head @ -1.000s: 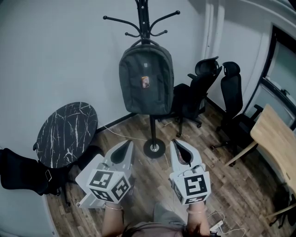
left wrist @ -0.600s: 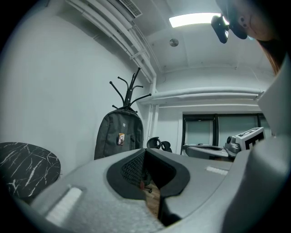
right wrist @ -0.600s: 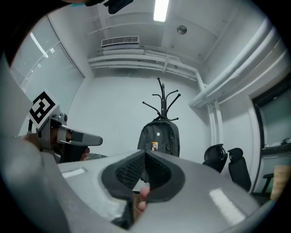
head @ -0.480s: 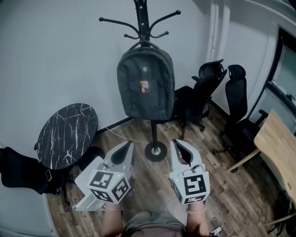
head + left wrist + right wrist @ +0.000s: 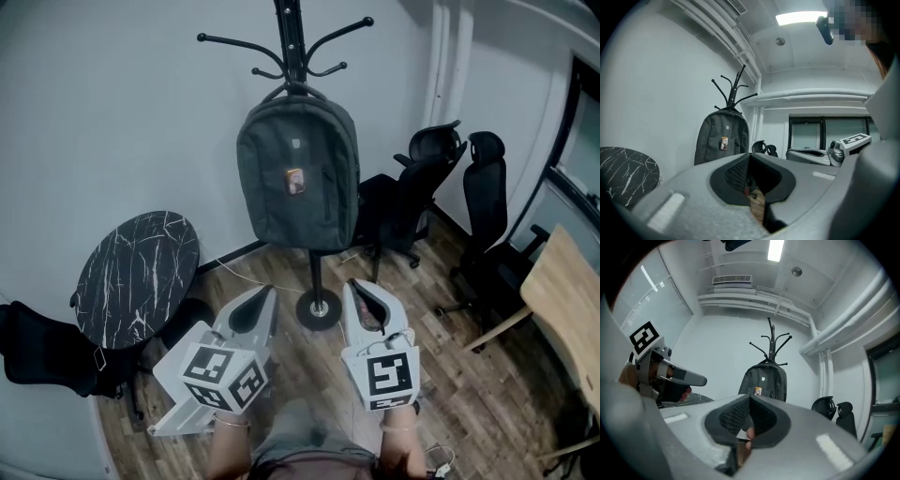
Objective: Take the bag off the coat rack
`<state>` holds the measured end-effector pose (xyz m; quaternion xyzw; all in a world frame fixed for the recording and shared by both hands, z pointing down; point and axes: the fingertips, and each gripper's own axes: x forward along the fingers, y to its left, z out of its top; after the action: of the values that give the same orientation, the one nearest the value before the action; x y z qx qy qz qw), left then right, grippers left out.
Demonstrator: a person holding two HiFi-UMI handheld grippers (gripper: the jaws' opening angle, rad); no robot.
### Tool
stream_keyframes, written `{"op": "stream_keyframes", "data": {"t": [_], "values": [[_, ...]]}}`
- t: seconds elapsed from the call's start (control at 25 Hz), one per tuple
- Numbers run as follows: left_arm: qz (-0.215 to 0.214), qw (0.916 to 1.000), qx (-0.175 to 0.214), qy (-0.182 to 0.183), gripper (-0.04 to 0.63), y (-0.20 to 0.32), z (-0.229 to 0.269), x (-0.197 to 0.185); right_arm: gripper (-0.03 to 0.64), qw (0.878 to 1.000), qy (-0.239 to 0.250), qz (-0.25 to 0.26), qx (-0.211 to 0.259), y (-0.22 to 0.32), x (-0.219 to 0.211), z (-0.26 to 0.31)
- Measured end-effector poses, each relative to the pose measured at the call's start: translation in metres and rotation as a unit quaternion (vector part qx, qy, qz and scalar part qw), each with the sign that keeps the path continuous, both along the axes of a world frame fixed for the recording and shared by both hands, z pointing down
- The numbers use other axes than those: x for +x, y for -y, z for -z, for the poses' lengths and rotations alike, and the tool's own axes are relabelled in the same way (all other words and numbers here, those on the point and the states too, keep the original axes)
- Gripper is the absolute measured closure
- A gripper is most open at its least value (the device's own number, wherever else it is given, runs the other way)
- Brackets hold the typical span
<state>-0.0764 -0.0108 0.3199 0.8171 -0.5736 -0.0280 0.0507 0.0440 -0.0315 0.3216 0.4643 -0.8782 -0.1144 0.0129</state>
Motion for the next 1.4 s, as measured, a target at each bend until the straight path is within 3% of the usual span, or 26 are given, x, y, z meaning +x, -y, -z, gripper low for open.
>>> {"op": "stream_keyframes", "data": {"t": [0.36, 0.56, 0.76, 0.92, 1.4], "values": [[0.000, 0.9999, -0.002, 0.012, 0.586, 0.050, -0.004, -0.019, 0.615, 1.000, -0.009, -0.005, -0.001, 0.045, -0.014, -0.001], [0.007, 0.9998, -0.003, 0.016, 0.586, 0.080, -0.006, -0.038, 0.615, 1.000, 0.019, -0.002, -0.016, 0.072, -0.022, 0.001], [0.010, 0.9999, -0.001, 0.012, 0.586, 0.105, -0.005, -0.056, 0.615, 0.999, 0.012, -0.027, -0.036, 0.097, -0.025, 0.001], [0.009, 0.9999, 0.000, 0.013, 0.586, 0.123, -0.005, -0.067, 0.614, 0.999, 0.016, -0.031, -0.015, 0.114, -0.033, 0.002], [0.016, 0.9997, 0.009, 0.015, 0.584, 0.172, -0.006, -0.100, 0.614, 0.997, -0.044, -0.061, 0.000, 0.158, -0.054, -0.007]]}}
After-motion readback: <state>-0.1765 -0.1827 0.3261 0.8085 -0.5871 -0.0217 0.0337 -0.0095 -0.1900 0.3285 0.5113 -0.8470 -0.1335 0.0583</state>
